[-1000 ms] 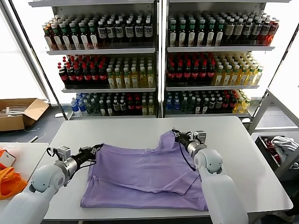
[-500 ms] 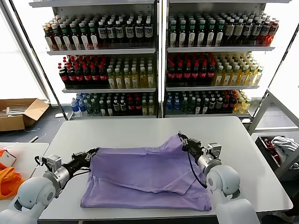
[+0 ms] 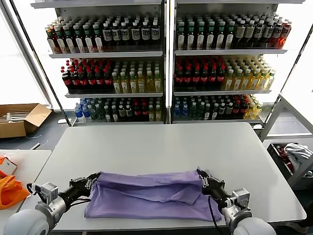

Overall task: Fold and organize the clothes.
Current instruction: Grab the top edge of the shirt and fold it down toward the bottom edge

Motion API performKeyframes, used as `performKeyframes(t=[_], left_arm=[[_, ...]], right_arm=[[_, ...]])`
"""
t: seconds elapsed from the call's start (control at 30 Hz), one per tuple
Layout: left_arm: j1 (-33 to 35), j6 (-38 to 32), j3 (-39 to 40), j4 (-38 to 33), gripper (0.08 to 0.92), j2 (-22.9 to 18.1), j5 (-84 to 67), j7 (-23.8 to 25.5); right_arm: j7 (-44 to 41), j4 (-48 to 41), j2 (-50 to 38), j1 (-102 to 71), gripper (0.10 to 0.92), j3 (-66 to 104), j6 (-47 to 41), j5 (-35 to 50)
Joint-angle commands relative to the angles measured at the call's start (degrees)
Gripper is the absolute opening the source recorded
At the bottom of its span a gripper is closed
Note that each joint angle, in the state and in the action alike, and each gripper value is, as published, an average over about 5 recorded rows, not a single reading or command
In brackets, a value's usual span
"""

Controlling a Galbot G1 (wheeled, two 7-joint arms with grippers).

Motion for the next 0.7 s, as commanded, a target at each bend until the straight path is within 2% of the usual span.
performKeyframes(t=[0.03, 0.17, 0.3, 0.4, 0.5, 0.63, 0.7], left_arm=[[9.8, 0.2, -2.3, -1.4, 0.111, -0.9, 5.4, 2.0], [8.0, -0.5, -2.6, -0.7, 0.123, -1.1, 5.7, 1.9], [6.2, -0.6, -4.2, -1.2, 0.209, -1.0, 5.0, 0.9], [6.3, -1.6, -6.3, -2.4, 0.296, -1.5, 3.2, -0.9], [7.3, -3.8, -6.8, -4.9, 0.382, -3.3, -1.0, -5.7], [9.7, -6.8, -2.8, -8.2, 0.504, -8.4, -2.4, -13.2], [10.6, -7.8, -0.2, -8.7, 0.556, -11.6, -1.3, -15.4]], right_arm=[[-0.4, 3.2, -0.7, -12.4, 0.106, 3.0, 1.4, -3.0], [-0.7, 4.1, -0.7, -12.2, 0.106, 3.1, 1.7, -3.1], [-0.2, 5.6, 0.0, -10.4, 0.147, 2.9, 3.5, -3.8], [-0.2, 7.4, 0.2, -10.0, 0.231, 3.1, 7.5, -4.4], [-2.0, 8.6, 0.5, -10.5, 0.318, 3.6, 16.5, -6.8], [-4.4, 8.1, 0.9, -11.7, 0.43, 4.1, 28.4, -8.0], [-5.2, 6.7, 0.6, -12.4, 0.491, 4.6, 33.3, -8.1]])
